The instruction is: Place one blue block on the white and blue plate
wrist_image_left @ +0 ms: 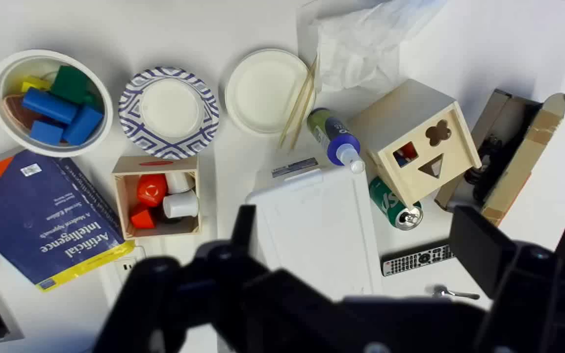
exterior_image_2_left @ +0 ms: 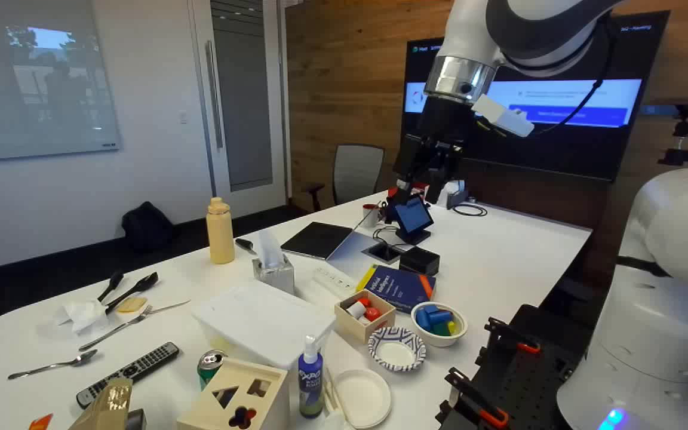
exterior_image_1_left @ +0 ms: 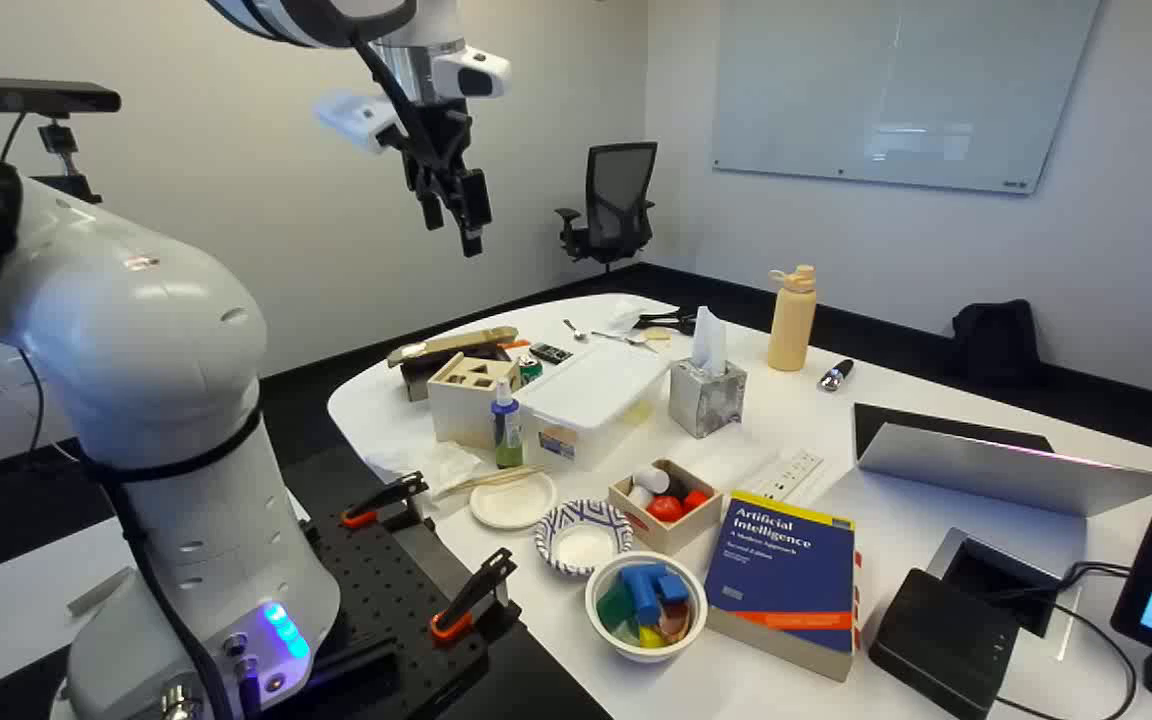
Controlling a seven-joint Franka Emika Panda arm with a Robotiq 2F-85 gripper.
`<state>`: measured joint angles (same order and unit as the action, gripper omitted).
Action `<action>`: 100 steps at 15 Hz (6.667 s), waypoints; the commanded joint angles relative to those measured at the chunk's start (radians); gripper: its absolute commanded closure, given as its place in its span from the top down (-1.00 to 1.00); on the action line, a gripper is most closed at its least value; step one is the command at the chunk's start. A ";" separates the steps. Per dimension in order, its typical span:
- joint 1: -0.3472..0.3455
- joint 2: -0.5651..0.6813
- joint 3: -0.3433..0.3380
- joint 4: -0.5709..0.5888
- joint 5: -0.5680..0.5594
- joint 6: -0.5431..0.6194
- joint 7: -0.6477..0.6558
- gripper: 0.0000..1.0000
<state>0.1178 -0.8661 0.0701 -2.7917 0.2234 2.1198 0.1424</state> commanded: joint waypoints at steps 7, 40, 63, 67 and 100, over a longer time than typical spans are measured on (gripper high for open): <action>-0.047 0.226 -0.053 0.117 -0.031 0.005 -0.069 1.00; -0.391 1.349 -0.251 0.355 -0.050 0.554 -0.136 1.00; -0.446 1.529 -0.191 0.465 -0.020 0.611 -0.130 0.47; -0.444 1.521 -0.195 0.468 -0.024 0.611 -0.129 -0.13; -0.395 1.254 0.005 0.366 -0.004 0.430 -0.321 1.00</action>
<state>-0.2672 0.5179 0.0685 -2.3718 0.1841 2.6315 -0.1487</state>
